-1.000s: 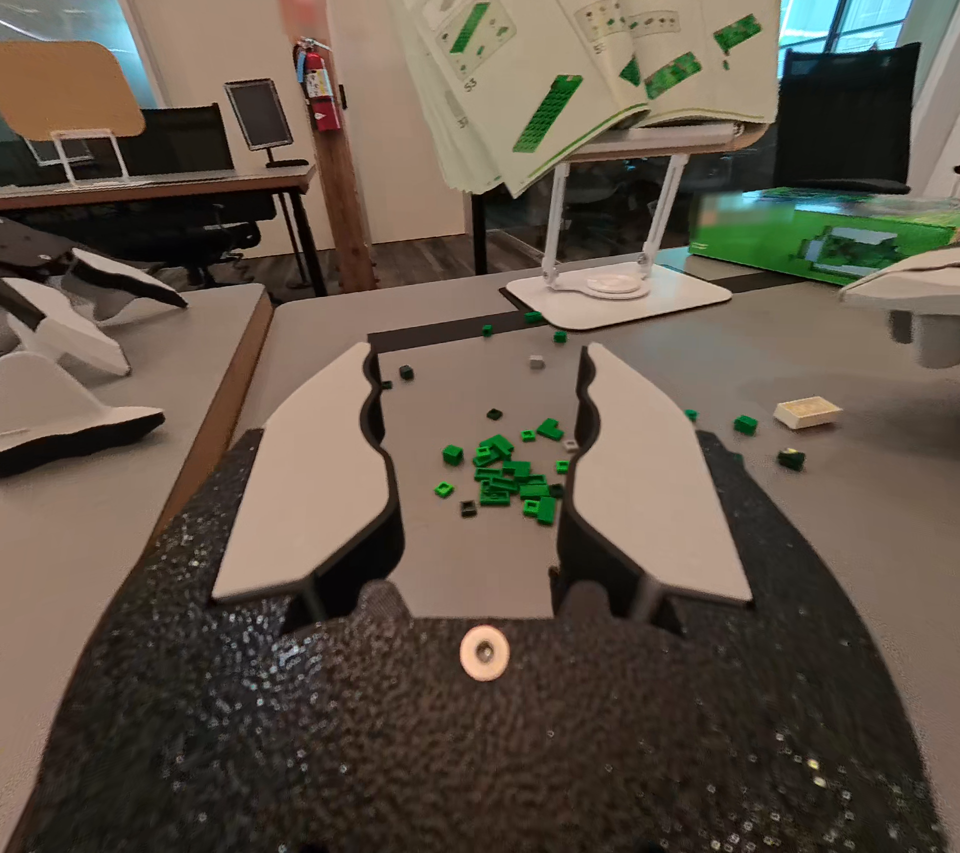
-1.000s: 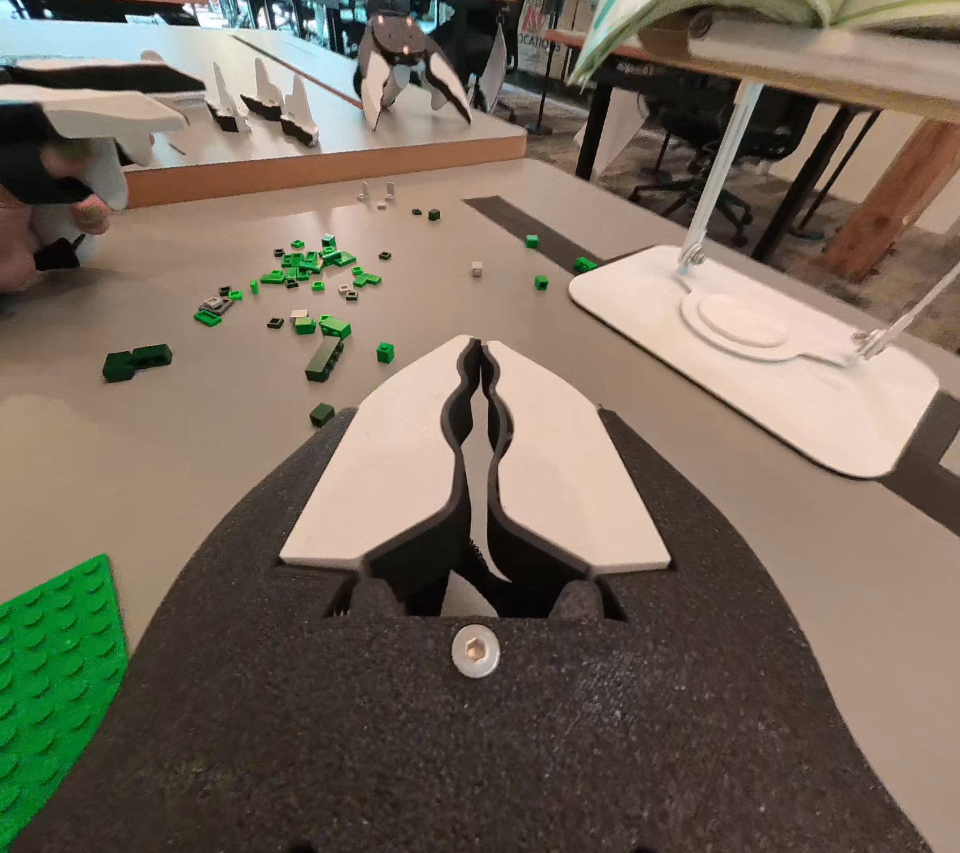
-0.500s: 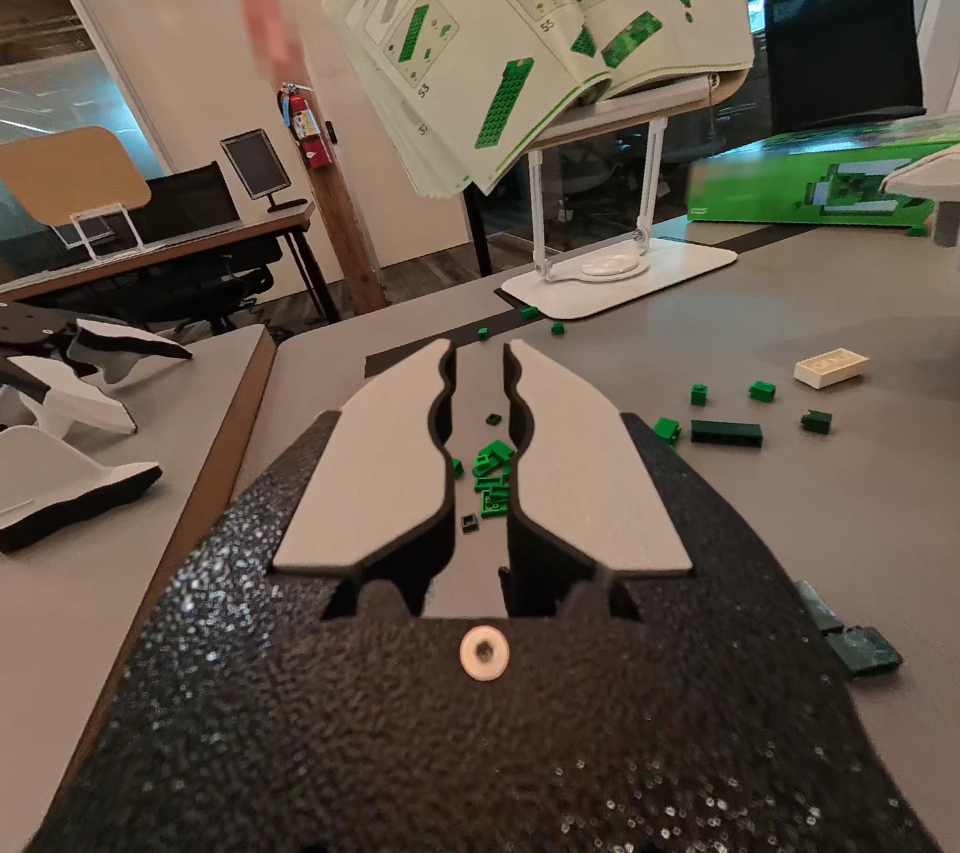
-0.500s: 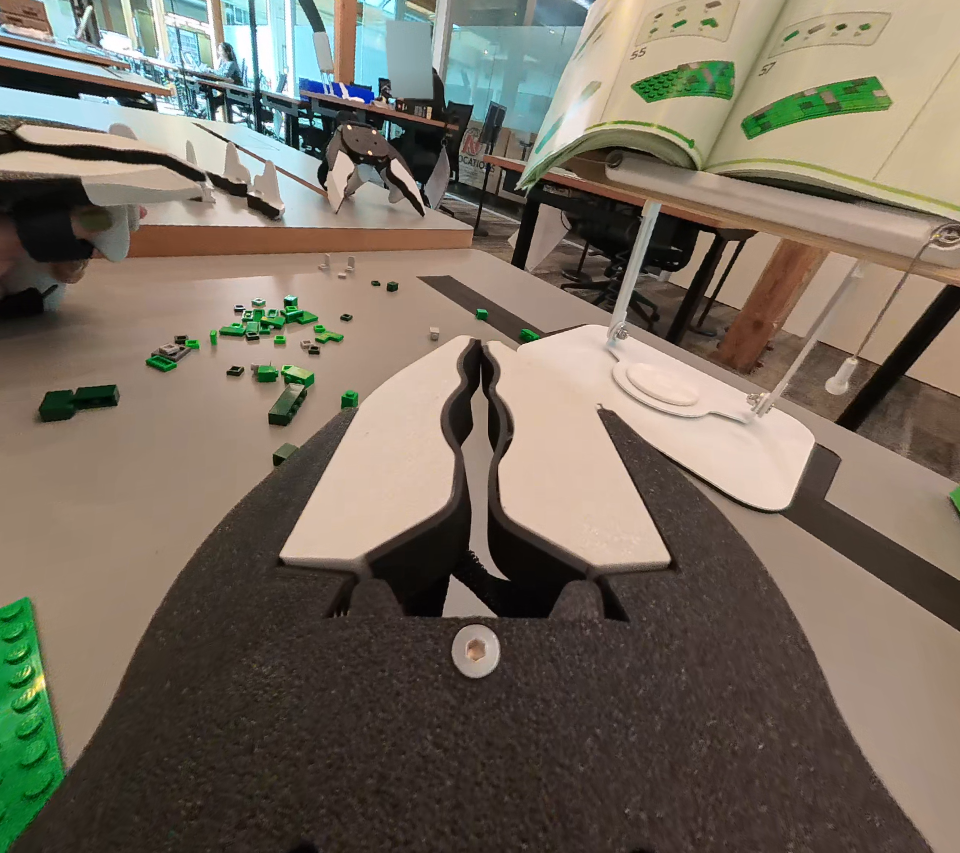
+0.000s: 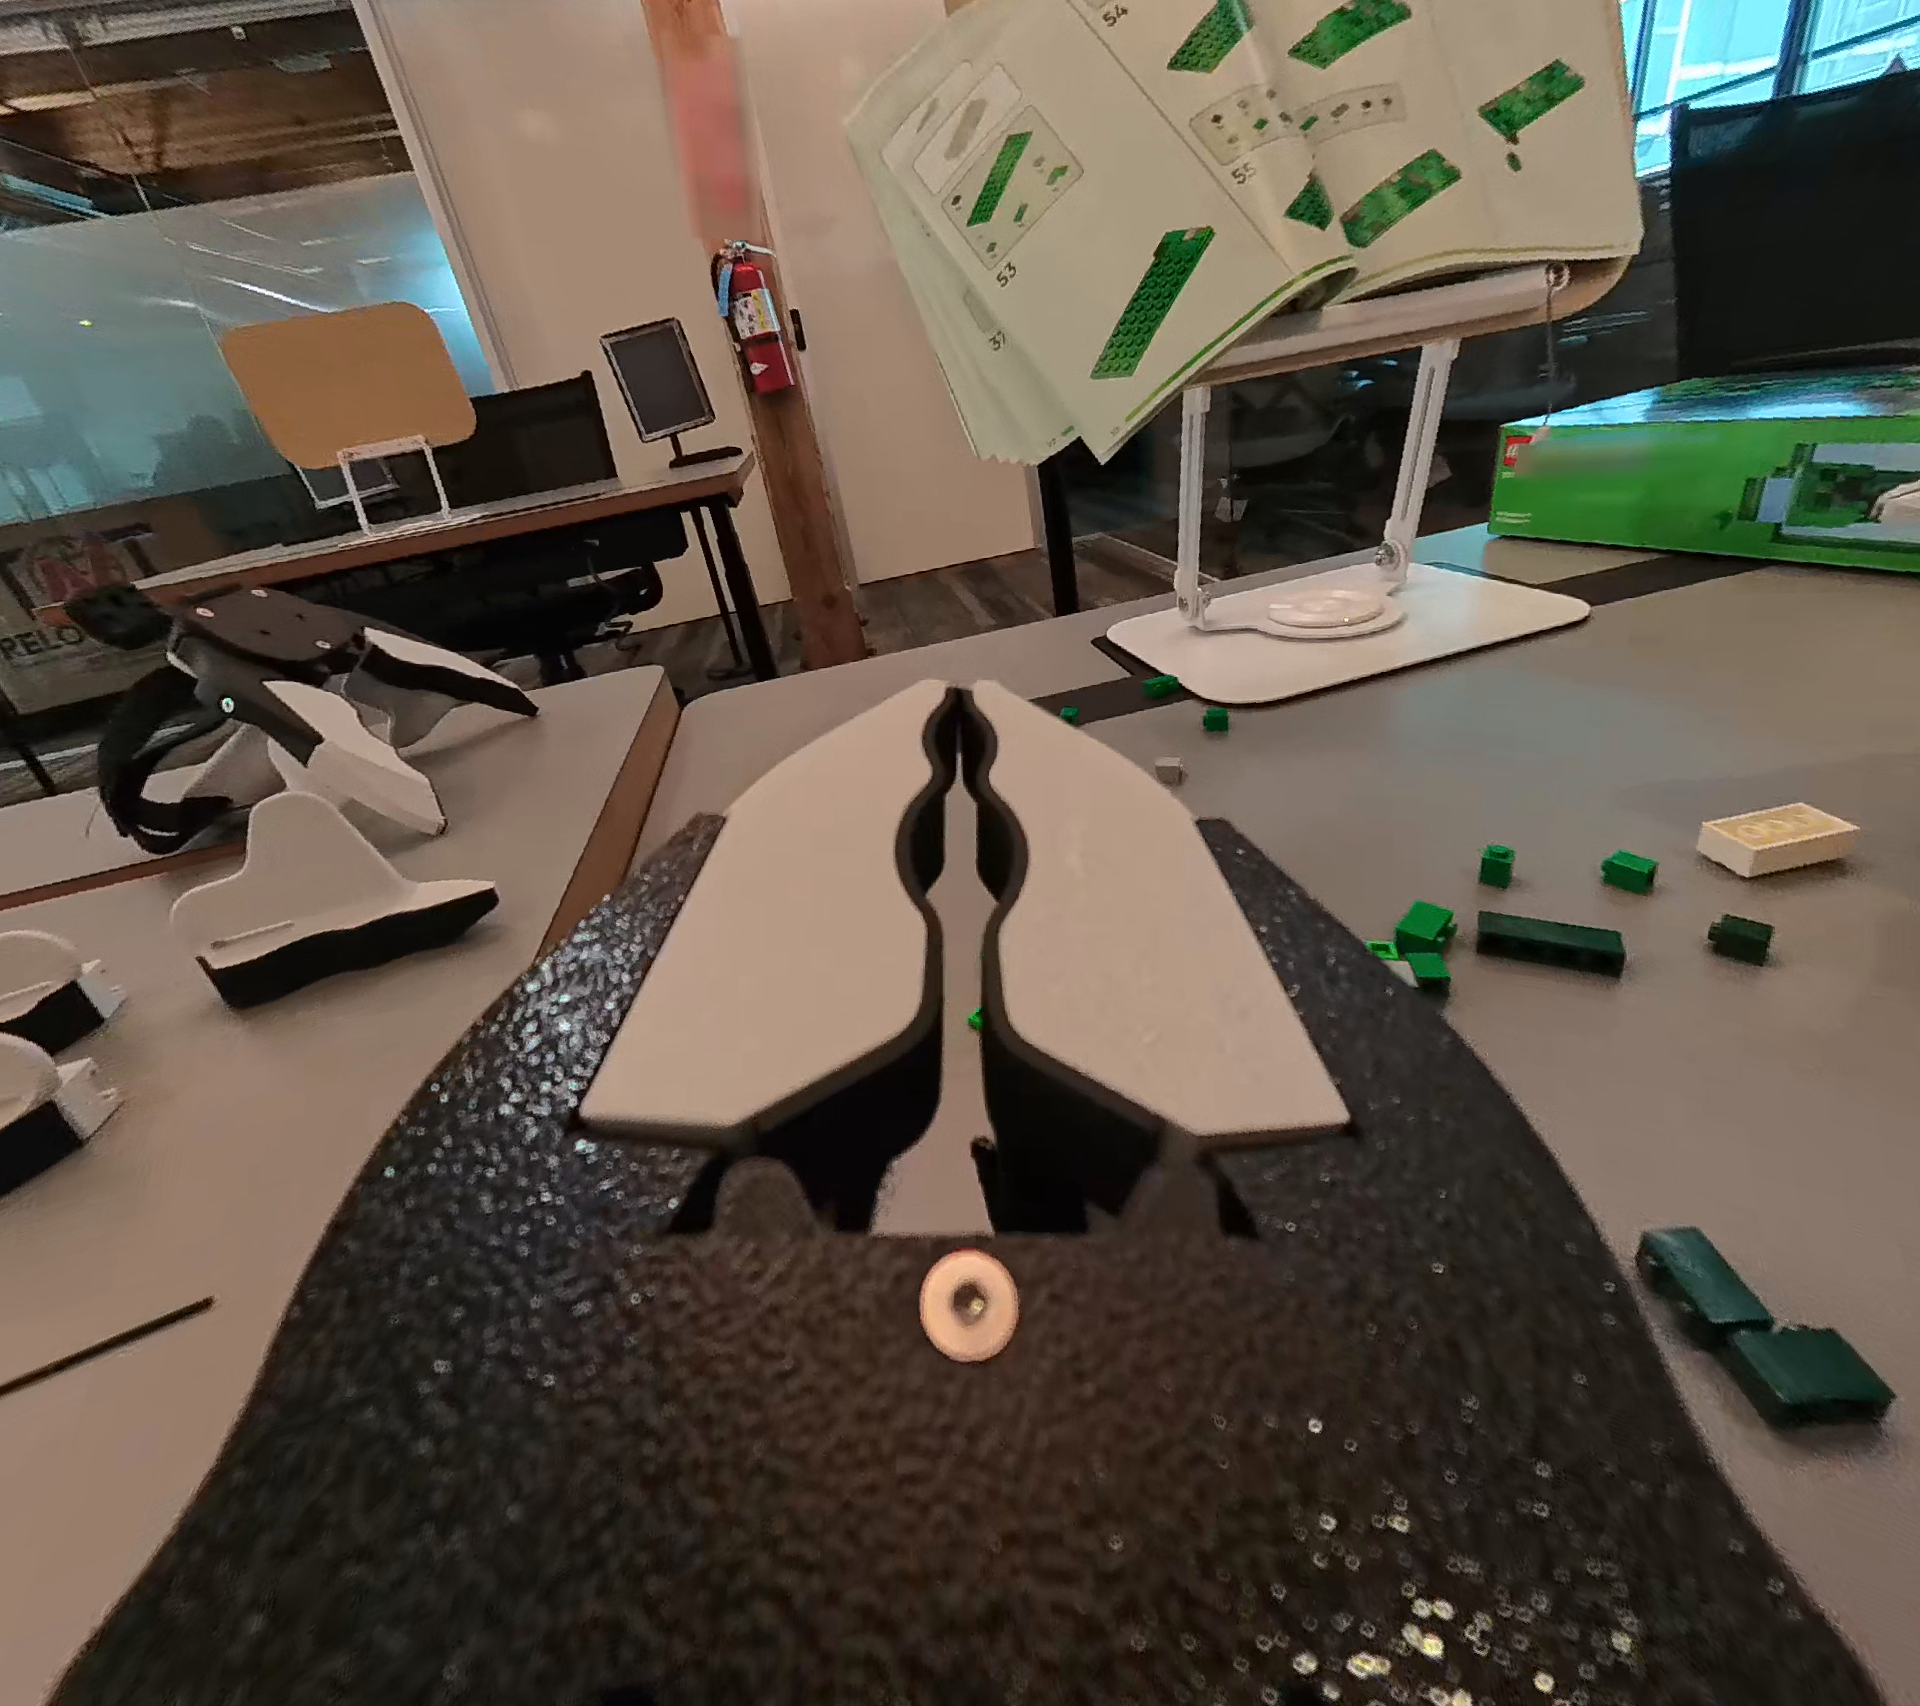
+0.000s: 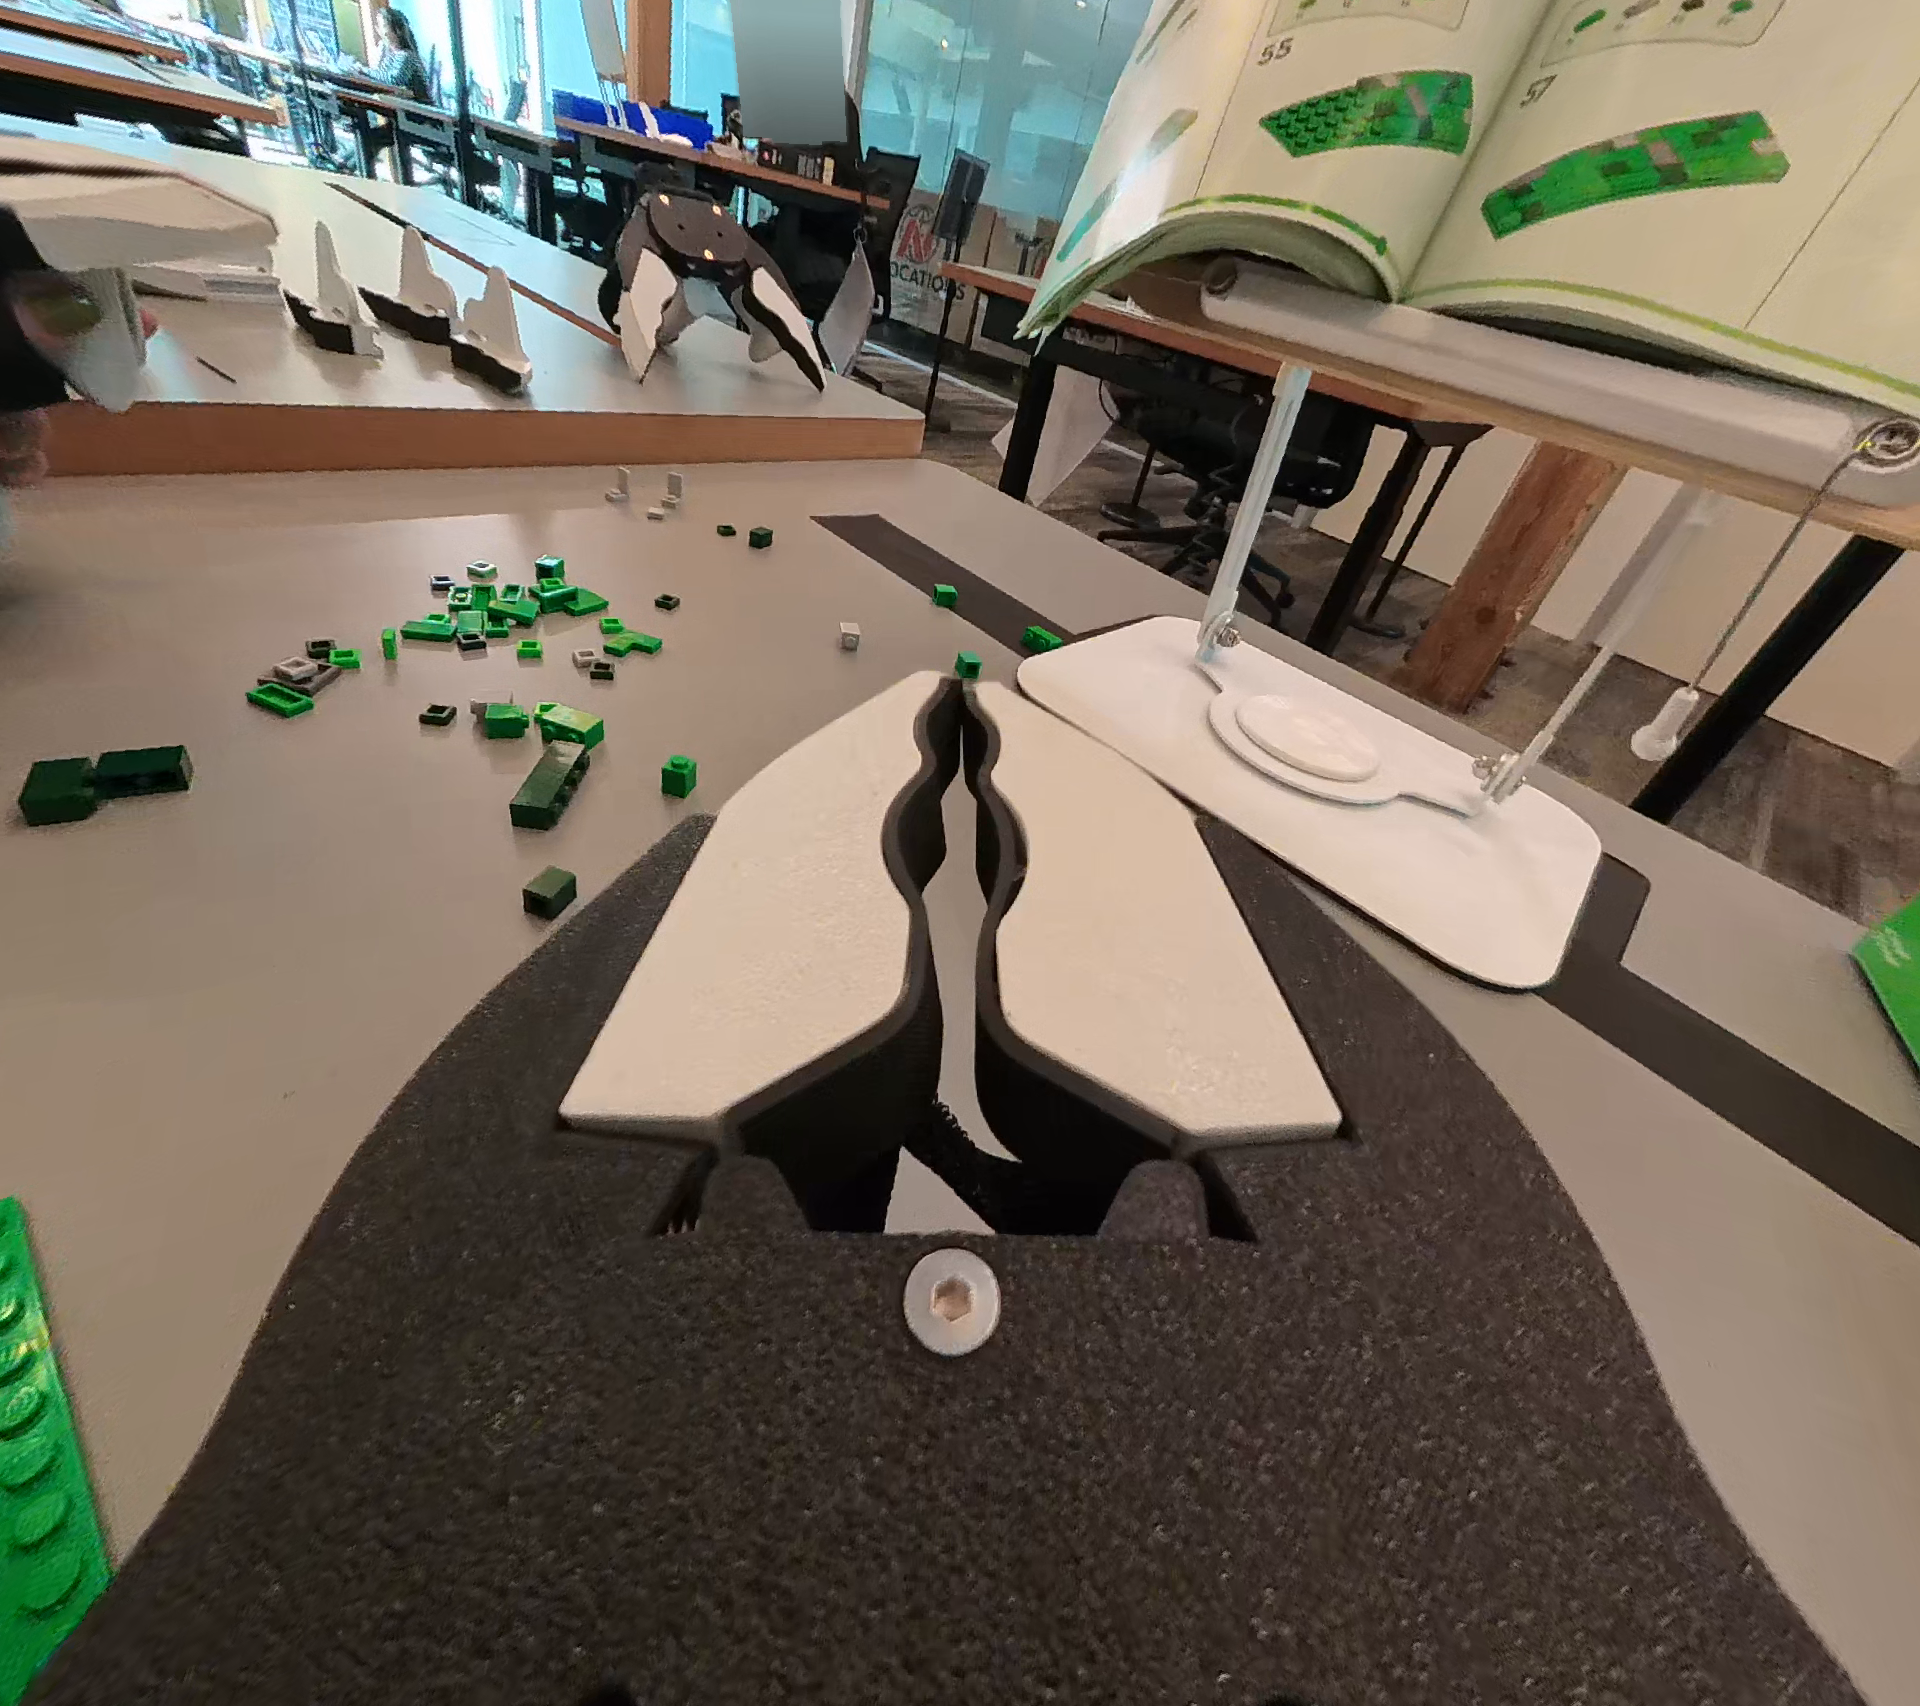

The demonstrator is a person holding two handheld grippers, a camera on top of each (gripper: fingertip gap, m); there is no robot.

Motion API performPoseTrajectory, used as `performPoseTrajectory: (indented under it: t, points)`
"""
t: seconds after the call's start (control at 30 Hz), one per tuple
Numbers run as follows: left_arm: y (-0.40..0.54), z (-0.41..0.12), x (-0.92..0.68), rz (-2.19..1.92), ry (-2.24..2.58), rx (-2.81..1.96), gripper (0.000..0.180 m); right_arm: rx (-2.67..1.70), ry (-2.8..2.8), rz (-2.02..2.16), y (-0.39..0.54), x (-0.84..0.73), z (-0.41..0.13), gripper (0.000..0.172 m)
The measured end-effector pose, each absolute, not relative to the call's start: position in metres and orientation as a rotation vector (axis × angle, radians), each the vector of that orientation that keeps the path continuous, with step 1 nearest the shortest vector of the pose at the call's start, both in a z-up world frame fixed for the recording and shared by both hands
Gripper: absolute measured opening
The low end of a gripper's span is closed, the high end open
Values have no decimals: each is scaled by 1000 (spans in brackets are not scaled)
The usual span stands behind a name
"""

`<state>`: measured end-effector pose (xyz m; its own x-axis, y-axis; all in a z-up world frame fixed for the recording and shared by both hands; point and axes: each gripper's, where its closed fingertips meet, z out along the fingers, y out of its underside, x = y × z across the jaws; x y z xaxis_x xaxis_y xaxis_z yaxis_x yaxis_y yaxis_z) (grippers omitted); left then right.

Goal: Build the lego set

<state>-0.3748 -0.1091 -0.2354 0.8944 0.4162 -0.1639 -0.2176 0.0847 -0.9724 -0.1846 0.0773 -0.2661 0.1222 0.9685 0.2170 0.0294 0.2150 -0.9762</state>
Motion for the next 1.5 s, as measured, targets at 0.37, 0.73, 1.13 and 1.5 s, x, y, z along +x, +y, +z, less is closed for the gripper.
performPoseTrajectory:
  t: [0.37,0.73,1.13,1.5]
  points:
    - [-126,-241,-405,495,-292,-1427,0,-1231,-1567,1002,43,-204,-291,6]
    - [-109,-250,-395,419,-213,-1488,0,-1051,-2305,829,8,-258,-321,17]
    - [-111,-246,-397,424,-221,-1467,0,-654,-2726,571,-71,-304,-346,21]
    - [-111,-249,-398,394,-235,-1472,0,-799,-2712,570,-51,-339,-345,11]
